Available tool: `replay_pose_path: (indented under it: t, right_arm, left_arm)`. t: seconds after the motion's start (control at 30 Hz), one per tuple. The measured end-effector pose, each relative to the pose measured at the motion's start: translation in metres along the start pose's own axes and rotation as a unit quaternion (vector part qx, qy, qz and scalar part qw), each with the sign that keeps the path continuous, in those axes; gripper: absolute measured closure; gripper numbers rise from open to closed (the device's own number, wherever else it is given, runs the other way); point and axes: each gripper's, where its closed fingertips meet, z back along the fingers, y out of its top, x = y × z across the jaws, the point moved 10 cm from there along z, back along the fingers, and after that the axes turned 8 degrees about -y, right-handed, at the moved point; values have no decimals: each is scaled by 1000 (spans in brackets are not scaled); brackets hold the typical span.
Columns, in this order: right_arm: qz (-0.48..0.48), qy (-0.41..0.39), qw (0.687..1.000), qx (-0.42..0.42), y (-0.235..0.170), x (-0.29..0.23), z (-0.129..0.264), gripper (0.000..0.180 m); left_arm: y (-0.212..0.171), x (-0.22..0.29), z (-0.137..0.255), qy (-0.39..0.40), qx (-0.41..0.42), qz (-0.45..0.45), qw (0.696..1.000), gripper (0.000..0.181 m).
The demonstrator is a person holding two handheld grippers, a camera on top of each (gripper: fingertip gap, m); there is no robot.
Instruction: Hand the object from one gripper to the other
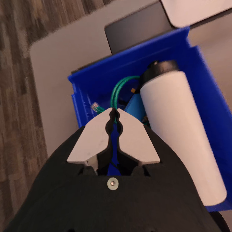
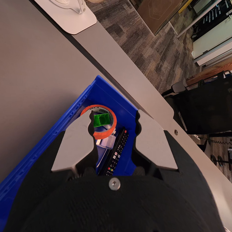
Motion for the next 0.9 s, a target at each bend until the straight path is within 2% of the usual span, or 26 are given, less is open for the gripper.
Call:
replay_pose_path:
  t: [0.03, 0.17, 0.33, 0.43, 0.57, 0.7, 0.9]
  right_arm:
    - [0, -1, 1000, 0, 0, 0, 0, 115]
    - [3, 1, 1000, -1, 1, -1, 0, 115]
    - [6, 2, 1000, -4, 1, -2, -1, 115]
    - [9, 2, 1000, -5, 1, -3, -1, 115]
    - [12, 2, 1000, -8, 1, -3, -2, 115]
    - [16, 3, 1000, -11, 1, -4, -3, 115]
    - [22, 5, 1000, -13, 2, -6, -4, 115]
  left_arm:
    - [4, 3, 9, 8, 18, -9, 1000, 181]
    - [11, 15, 36, 14, 64, -6, 998, 181]
    - [-12, 7, 7, -3, -79, 130, 988, 181]
    - [-19, -1, -21, -9, -104, 174, 979, 179]
    - [-31, -6, -48, -12, -152, 219, 964, 162]
    - [-40, -11, -66, -36, -168, 277, 945, 137]
    - [-47, -11, -84, -44, -203, 260, 943, 153]
